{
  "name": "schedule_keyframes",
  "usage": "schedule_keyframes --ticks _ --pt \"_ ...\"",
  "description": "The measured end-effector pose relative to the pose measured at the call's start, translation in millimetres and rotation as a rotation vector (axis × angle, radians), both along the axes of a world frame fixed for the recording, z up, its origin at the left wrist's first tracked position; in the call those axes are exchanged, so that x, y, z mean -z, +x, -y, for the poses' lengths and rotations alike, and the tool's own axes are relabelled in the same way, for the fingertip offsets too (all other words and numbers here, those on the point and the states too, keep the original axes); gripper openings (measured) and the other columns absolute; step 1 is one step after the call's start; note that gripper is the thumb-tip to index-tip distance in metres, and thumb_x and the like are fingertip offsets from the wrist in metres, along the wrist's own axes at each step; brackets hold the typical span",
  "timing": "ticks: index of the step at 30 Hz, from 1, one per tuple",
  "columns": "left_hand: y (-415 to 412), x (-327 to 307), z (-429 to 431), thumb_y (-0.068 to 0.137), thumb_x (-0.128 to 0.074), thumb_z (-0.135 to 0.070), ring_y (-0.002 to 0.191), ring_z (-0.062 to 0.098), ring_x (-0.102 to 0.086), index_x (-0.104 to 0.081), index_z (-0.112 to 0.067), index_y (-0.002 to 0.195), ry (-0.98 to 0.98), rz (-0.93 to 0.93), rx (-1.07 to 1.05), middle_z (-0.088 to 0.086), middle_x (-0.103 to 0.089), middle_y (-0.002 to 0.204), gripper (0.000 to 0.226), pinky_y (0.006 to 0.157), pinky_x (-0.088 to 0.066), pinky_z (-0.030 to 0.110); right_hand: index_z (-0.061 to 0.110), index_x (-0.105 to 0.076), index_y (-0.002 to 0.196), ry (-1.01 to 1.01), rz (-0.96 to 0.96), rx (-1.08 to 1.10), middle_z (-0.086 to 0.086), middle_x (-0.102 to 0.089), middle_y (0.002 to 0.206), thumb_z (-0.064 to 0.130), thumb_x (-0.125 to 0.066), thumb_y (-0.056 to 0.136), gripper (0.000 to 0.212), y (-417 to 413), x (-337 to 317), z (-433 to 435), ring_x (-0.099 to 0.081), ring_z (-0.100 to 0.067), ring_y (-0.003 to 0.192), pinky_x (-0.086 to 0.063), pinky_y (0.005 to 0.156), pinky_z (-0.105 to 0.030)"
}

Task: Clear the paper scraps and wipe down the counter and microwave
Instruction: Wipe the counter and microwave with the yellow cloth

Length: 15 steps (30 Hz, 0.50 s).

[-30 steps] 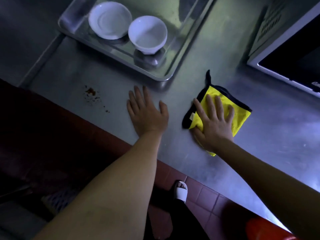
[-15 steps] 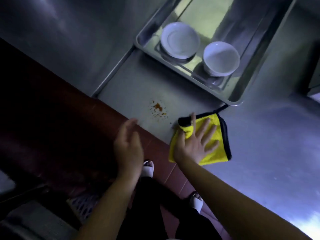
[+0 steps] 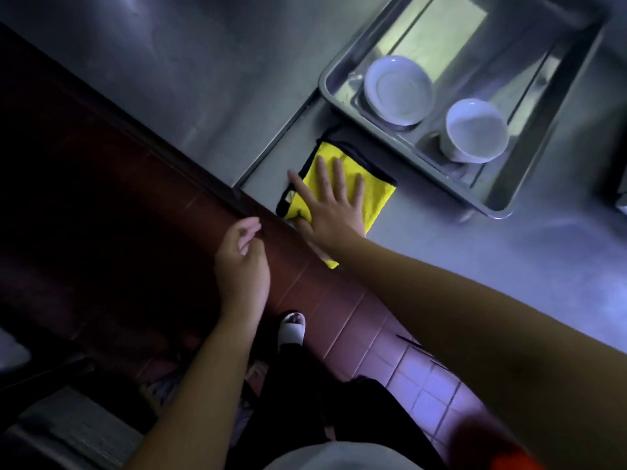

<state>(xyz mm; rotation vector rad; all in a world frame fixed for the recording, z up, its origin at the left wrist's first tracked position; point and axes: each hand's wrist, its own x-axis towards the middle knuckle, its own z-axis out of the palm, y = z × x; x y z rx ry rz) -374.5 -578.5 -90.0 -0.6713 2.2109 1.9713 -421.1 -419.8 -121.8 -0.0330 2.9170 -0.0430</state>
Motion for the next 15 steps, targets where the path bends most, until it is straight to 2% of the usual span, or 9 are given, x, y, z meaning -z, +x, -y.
schedule_keyframes --ticks 3,6,9,12,15 --pt "1 -1 -19 0.091 -0.047 0.002 0.112 0.010 -0.063 -0.065 -0.014 0.116 -0.012 -0.034 0.129 0.001 -0.068 0.116 0.035 0.099 -0.046 0.022 0.045 0.001 0.156 0.028 0.026 -0.129 -0.007 0.002 0.169 0.059 -0.023 0.079 0.083 38 -2 -21 0.007 -0.034 0.154 -0.005 0.117 -0.067" --pt "1 -3 -35 0.092 -0.050 -0.003 0.114 0.011 -0.062 -0.066 -0.017 0.117 -0.062 -0.074 0.255 -0.001 -0.068 0.118 0.032 0.100 -0.046 0.024 0.045 0.001 0.157 0.037 0.037 -0.138 -0.006 0.001 0.169 0.058 -0.028 0.077 0.086 86 -1 -44 0.006 -0.033 0.154 -0.005 0.118 -0.066" --pt "2 -9 -47 0.092 -0.051 -0.004 0.114 0.012 -0.062 -0.066 -0.014 0.118 -0.028 -0.109 0.349 0.001 -0.068 0.120 0.032 0.099 -0.047 0.026 0.046 0.001 0.157 0.022 0.048 0.008 -0.003 0.002 0.169 0.053 -0.036 0.077 0.088 135 -3 -70 0.007 -0.030 0.155 -0.005 0.119 -0.064" --pt "4 -21 -59 0.092 -0.051 0.000 0.110 0.010 -0.063 -0.066 -0.012 0.116 0.022 -0.118 0.410 -0.001 -0.068 0.116 0.031 0.093 -0.046 0.014 0.048 0.004 0.156 -0.025 0.080 0.196 0.006 0.011 0.168 0.045 -0.037 0.079 0.087 188 -9 -97 0.015 -0.022 0.154 0.003 0.121 -0.056" --pt "8 -34 -68 0.091 -0.052 0.005 0.102 0.010 -0.063 -0.065 -0.014 0.107 0.054 -0.131 0.447 -0.001 -0.067 0.109 0.028 0.085 -0.044 0.006 0.054 0.011 0.152 -0.068 0.130 0.343 0.016 0.020 0.164 0.045 -0.029 0.079 0.084 230 -16 -126 0.022 -0.012 0.151 0.006 0.122 -0.049"
